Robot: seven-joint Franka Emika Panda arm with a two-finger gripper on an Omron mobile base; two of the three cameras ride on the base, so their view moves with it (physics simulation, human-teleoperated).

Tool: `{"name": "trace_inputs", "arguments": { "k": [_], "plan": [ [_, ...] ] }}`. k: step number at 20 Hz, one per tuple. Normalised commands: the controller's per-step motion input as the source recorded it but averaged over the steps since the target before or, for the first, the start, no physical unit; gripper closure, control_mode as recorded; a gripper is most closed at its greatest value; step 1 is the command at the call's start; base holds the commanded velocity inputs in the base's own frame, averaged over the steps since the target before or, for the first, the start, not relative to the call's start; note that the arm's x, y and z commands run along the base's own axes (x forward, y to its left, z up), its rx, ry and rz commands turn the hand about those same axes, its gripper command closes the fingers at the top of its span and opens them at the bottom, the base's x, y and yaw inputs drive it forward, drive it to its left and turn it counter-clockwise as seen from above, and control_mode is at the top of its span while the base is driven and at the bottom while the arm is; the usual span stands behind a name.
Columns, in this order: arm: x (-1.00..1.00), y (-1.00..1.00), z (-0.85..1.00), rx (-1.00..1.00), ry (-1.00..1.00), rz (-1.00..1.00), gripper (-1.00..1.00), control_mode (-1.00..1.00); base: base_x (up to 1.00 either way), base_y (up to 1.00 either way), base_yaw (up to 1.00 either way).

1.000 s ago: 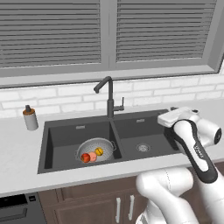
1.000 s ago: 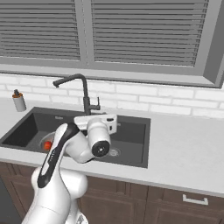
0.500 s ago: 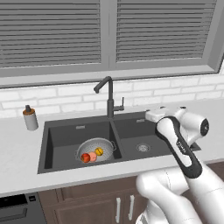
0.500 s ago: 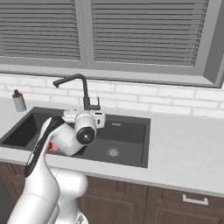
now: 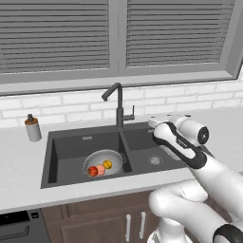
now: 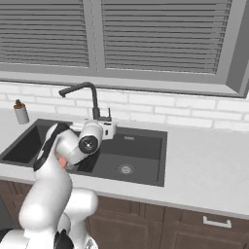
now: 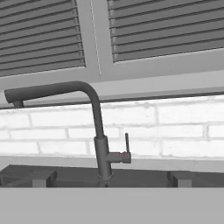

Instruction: Put the colander in the sink, put the tangerine, peach, apple in the colander, and turn on the sink faucet and pour water over the colander.

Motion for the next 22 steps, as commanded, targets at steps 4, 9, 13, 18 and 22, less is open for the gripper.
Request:
{"name": "trace_inputs", "arguments": {
  "k": [4, 9, 13, 18, 22],
  "plan": [
    [0.45, -0.02, -0.21, 0.0, 0.0, -0.11, -1.0, -1.0, 0.0, 0.0, 0.0],
    [0.41, -0.08, -0.07, 0.04, 0.0, -0.09, -1.0, -1.0, 0.0, 0.0, 0.0],
    [0.17, -0.06, -0.13, 0.03, 0.0, -0.01, -1.0, -1.0, 0.0, 0.0, 0.0],
    [0.31, 0.0, -0.13, 0.0, 0.0, 0.0, -1.0, -1.0, 0.0, 0.0, 0.0],
    [0.53, 0.0, 0.0, 0.0, 0.0, 0.0, -1.0, -1.0, 0.0, 0.0, 0.0]
  ]
}}
